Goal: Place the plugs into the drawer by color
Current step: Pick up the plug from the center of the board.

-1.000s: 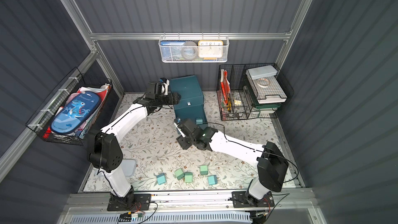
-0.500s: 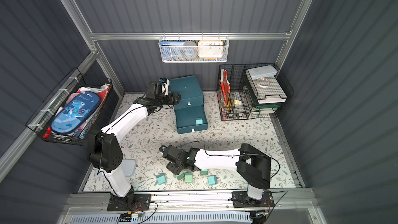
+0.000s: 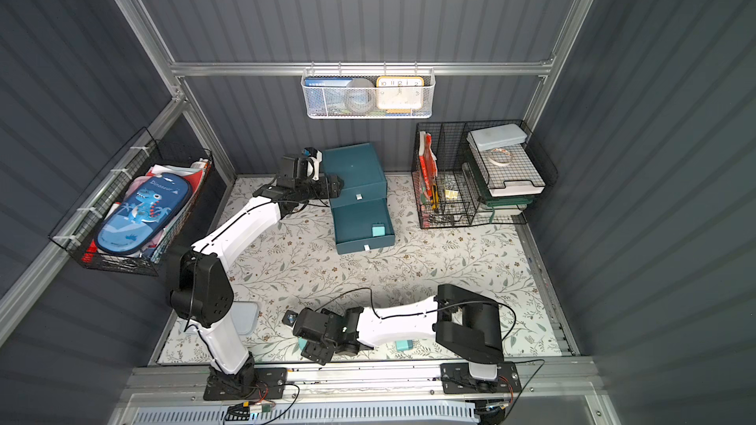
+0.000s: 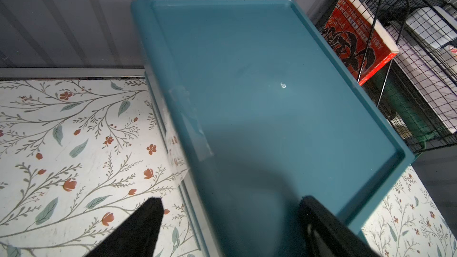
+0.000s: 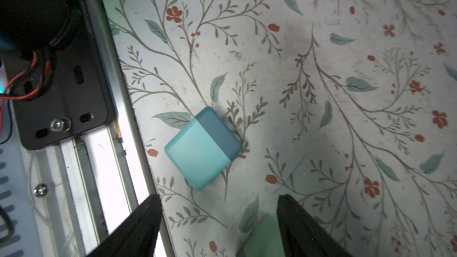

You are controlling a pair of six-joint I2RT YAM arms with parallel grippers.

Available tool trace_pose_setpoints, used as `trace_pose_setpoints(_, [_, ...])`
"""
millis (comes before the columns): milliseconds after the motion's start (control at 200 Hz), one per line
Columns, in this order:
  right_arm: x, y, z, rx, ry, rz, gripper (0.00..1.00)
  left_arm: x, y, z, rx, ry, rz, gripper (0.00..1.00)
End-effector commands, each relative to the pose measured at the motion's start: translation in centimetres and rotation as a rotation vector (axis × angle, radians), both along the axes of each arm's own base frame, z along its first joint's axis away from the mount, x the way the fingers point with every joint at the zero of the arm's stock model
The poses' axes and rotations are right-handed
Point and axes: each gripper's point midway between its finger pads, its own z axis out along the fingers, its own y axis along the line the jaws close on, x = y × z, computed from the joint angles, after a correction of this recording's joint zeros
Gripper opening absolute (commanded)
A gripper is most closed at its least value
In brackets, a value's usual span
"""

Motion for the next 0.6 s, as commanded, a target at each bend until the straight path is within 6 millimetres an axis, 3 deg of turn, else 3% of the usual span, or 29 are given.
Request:
trace_pose_setpoints(0, [0.5,1.0,-1.3,-0.028,-0.044,-0.006,0.80,-0.7,0.3,-2.8,0.059,0.080,-0.010,0.91])
trace_pose_setpoints(180, [2.5,2.1,-1.8,-0.044,-0.108,-0.042,0.81,-0.8,0.3,-2.9,0.058,0.081,-0.011,0.91])
trace_pose_setpoints(375, [4.4,1.5,-1.8,-0.045,-0.102,-0.070,0.81,-0.7,0.2,-3.1,0.057,0.083,-0.015,0.91])
trace_pose_setpoints(395, [5.9,0.9,-1.8,-0.048,-0.099,-0.101,0.81,-0.7,0.1,-3.1,0.057,0.085,-0.015,0.91])
trace_pose_setpoints(595, [10.1,-2.0,-2.1,-0.061,-0.087,-0.199,0.80,-0.6,0.2,-3.2,0.057,0.084,-0.013,0.91])
